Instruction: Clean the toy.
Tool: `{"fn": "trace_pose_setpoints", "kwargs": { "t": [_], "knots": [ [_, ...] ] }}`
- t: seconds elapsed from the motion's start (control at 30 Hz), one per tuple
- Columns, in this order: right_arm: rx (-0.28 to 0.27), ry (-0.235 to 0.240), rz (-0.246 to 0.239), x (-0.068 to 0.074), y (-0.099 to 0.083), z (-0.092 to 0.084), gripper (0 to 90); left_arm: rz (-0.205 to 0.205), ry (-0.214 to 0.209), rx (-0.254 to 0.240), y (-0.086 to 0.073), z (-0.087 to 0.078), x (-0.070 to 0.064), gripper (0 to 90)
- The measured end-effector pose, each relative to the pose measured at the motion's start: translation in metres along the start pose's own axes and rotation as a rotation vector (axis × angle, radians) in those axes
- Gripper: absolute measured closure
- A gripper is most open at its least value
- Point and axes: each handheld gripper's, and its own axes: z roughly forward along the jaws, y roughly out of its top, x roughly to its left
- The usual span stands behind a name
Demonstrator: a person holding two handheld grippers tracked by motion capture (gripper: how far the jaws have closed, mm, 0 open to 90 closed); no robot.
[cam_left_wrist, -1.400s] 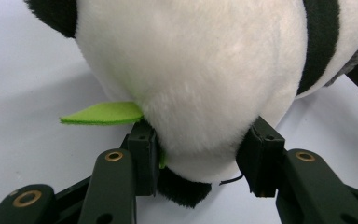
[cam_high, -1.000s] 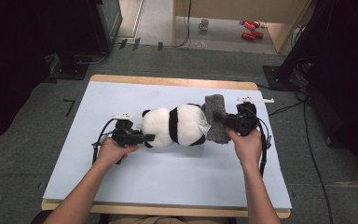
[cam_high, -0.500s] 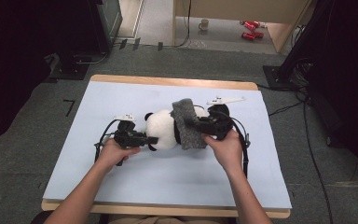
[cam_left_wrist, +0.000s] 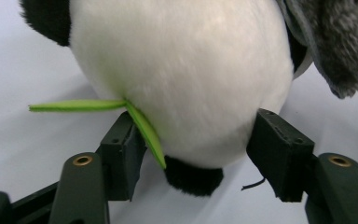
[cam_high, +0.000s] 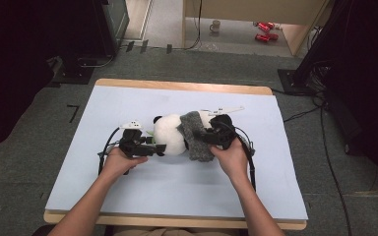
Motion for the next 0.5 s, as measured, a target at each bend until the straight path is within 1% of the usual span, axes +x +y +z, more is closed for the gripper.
{"fn": "trace_pose_setpoints", "kwargs": {
  "t": [0.13,0.17,0.23,0.3,0.4,0.5],
  "knots": [
    [-0.026,-0.014,0.016,-0.006,0.002,0.001,76.3,0.04,0.043,-0.017,-0.004,-0.005,-0.002,37.2],
    [-0.033,-0.02,0.02,-0.008,0.002,0.002,76.2,0.045,0.051,-0.023,-0.005,-0.006,-0.003,36.4],
    [-0.046,-0.028,0.031,-0.013,0.003,0.002,76.0,0.041,0.06,-0.029,-0.007,-0.005,-0.004,35.5],
    [-0.061,-0.031,0.038,-0.018,0.003,0.002,75.8,0.039,0.06,-0.04,-0.009,-0.005,-0.006,35.1],
    [-0.078,-0.027,0.055,-0.023,0.002,0.004,75.5,0.049,0.053,-0.06,-0.009,-0.002,-0.009,34.6],
    [-0.091,-0.023,0.063,-0.025,0.001,0.005,75.3,0.056,0.051,-0.069,-0.009,0.004,-0.011,34.1]
  ]
}}
